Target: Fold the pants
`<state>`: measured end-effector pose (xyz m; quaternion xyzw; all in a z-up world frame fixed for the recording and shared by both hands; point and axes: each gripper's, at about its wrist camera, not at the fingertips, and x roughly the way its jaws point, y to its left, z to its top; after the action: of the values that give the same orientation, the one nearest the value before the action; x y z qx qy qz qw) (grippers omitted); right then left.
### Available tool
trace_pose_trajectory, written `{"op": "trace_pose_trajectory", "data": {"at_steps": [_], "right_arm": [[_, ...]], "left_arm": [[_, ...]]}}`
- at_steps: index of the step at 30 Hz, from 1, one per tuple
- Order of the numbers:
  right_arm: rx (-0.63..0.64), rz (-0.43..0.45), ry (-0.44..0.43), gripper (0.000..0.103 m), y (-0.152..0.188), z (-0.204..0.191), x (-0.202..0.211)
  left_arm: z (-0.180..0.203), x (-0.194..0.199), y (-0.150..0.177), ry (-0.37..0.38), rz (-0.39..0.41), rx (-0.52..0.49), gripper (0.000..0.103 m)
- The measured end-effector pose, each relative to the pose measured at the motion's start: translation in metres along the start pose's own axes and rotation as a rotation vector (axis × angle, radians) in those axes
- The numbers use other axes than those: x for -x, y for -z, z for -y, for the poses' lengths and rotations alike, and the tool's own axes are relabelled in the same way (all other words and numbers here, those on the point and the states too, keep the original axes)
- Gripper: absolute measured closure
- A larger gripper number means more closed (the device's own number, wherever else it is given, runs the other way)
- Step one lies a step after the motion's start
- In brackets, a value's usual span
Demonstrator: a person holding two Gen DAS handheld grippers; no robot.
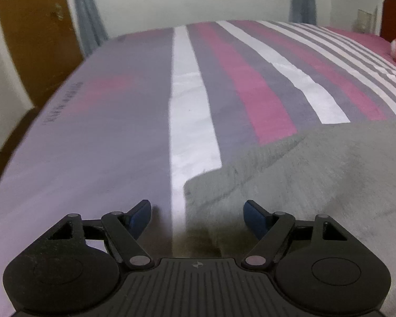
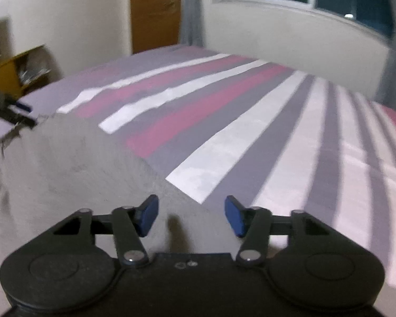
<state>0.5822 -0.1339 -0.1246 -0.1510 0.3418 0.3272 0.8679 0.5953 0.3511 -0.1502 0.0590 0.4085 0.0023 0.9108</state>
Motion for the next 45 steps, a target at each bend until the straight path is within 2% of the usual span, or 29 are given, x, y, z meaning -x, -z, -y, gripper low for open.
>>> {"op": "trace_pose_trajectory", "data": {"at_steps": [2, 5, 9, 11, 12, 13, 14, 16, 19, 23, 25, 28, 30, 32, 34, 36, 38, 39, 42, 45], "right_arm": [[0.027, -0.041, -0.048, 0.055, -0.002, 0.01, -0.02], [0.027, -0.088, -0.136, 0.054, -0.006, 0.028, -0.041], [0.003, -0.143, -0.207, 0.051, -0.009, 0.04, -0.049], [0.015, -0.173, -0.233, 0.054, -0.011, 0.039, -0.05], [0.016, -0.192, -0.25, 0.063, -0.013, 0.039, -0.052], [0.018, -0.203, -0.26, 0.087, -0.014, 0.038, -0.052], [0.019, -0.221, -0.271, 0.098, -0.016, 0.034, -0.052], [0.053, -0.219, -0.22, 0.099, -0.02, 0.023, -0.043], [0.083, -0.148, -0.141, 0.099, -0.03, 0.007, -0.013], [0.153, -0.032, -0.062, 0.099, -0.04, -0.025, 0.062], [0.212, 0.009, -0.027, 0.099, -0.036, -0.052, 0.107], [0.243, 0.035, -0.007, 0.099, -0.013, -0.09, 0.158], [0.203, 0.035, -0.003, 0.099, 0.006, -0.111, 0.17], [0.131, 0.025, -0.003, 0.098, 0.034, -0.125, 0.18], [0.023, -0.005, -0.018, 0.088, 0.065, -0.135, 0.176], [-0.074, -0.047, -0.004, 0.082, 0.09, -0.139, 0.164], [-0.201, -0.06, -0.008, 0.082, 0.11, -0.133, 0.161], [-0.263, -0.053, 0.003, 0.08, 0.115, -0.129, 0.165], [-0.429, 0.011, -0.01, 0.063, 0.124, -0.114, 0.184], [-0.497, 0.036, 0.011, 0.06, 0.122, -0.1, 0.187]], "left_arm": [[-0.001, -0.016, -0.005, 0.041, -0.016, -0.014, 0.026], [-0.01, -0.036, -0.013, 0.132, -0.034, 0.029, 0.025], [-0.022, -0.051, -0.013, 0.178, -0.023, 0.053, 0.026], [-0.02, -0.049, -0.011, 0.224, -0.014, 0.051, 0.059], [-0.018, -0.046, -0.01, 0.223, -0.007, 0.054, 0.064], [-0.015, -0.044, -0.01, 0.227, -0.004, 0.049, 0.075], [-0.01, -0.042, -0.01, 0.225, 0.0, 0.042, 0.079], [-0.004, -0.034, -0.012, 0.196, 0.012, 0.041, 0.084], [-0.005, 0.0, -0.015, 0.184, 0.078, 0.051, 0.084], [-0.013, 0.075, -0.008, 0.213, 0.218, 0.064, 0.085], [-0.014, 0.117, 0.005, 0.239, 0.291, 0.075, 0.085], [-0.014, 0.168, 0.039, 0.26, 0.344, 0.095, 0.085], [-0.011, 0.189, 0.072, 0.248, 0.342, 0.105, 0.085], [-0.008, 0.197, 0.108, 0.253, 0.305, 0.143, 0.085], [-0.005, 0.191, 0.14, 0.254, 0.252, 0.199, 0.084], [0.004, 0.175, 0.166, 0.216, 0.172, 0.201, 0.084], [0.007, 0.174, 0.193, 0.179, 0.142, 0.251, 0.084], [0.004, 0.178, 0.202, 0.17, 0.146, 0.287, 0.084], [-0.01, 0.2, 0.23, 0.167, 0.179, 0.424, 0.084], [-0.016, 0.215, 0.245, 0.218, 0.204, 0.564, 0.084]]}}
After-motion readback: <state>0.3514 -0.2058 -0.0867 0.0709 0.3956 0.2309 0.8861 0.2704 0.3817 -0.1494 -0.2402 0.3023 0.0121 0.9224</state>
